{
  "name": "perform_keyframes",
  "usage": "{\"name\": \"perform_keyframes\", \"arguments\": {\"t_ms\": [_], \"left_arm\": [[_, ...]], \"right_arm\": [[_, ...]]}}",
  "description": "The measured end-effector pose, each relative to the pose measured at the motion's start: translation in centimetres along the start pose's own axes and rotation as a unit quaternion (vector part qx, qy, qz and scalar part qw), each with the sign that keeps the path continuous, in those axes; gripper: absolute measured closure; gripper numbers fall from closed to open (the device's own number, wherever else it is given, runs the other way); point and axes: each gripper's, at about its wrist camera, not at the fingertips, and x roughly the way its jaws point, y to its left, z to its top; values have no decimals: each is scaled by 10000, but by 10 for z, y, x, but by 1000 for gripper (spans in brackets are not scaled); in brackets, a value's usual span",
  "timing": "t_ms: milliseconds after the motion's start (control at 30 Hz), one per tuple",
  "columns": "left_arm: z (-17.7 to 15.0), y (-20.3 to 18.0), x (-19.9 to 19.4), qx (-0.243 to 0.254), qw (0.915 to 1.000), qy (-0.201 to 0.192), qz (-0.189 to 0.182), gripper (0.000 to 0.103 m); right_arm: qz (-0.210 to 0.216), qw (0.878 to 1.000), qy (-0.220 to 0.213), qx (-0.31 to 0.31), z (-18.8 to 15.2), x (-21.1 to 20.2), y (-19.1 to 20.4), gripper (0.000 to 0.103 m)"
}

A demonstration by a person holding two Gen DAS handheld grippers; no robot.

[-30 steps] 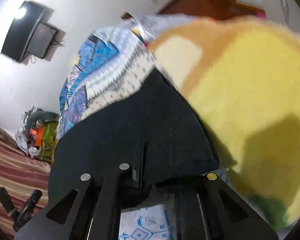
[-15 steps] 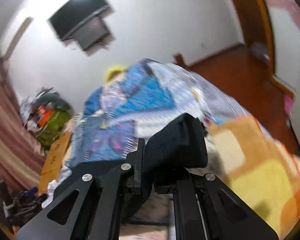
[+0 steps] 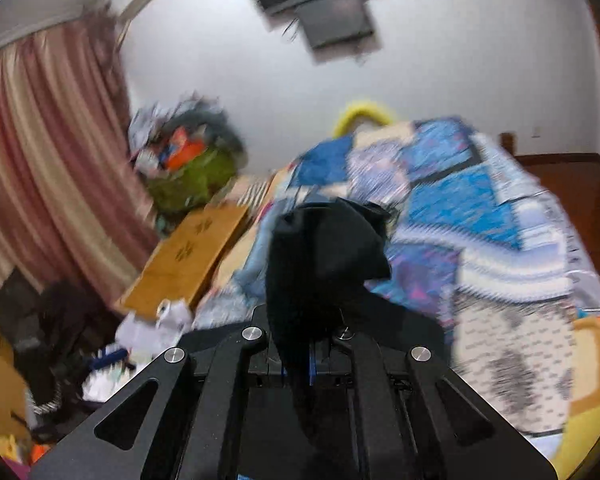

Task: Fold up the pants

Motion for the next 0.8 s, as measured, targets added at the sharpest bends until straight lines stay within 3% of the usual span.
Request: {"name": "perform_keyframes", "arguments": {"t_ms": [167, 300, 400, 433, 467, 600, 800], "left_arm": [[-13, 20, -5, -169, 9997, 94, 133, 18], [-18, 28, -3, -281, 9993, 178, 163, 18], [-16, 28, -2, -334, 9992, 178, 139, 18], [-14, 27, -2, -345, 9992, 173, 118, 18], [-11, 25, -1, -349, 9992, 166, 91, 18], [2, 12, 0, -227, 9997, 78, 9, 18], [34, -16, 5, 100, 9998, -151, -124, 15]], "right_arm": [[158, 9945, 1019, -195, -44, 66, 20, 97], [70, 9868, 1535, -518, -75, 85, 32, 90], [127, 9826, 1708, -715, -84, 80, 37, 72], [250, 9812, 1760, -753, -83, 76, 37, 60], [345, 9802, 1778, -797, -82, 71, 38, 54], [380, 9793, 1710, -1016, -72, 47, 46, 52], [82, 9899, 967, -1036, -41, 8, 26, 47]]}}
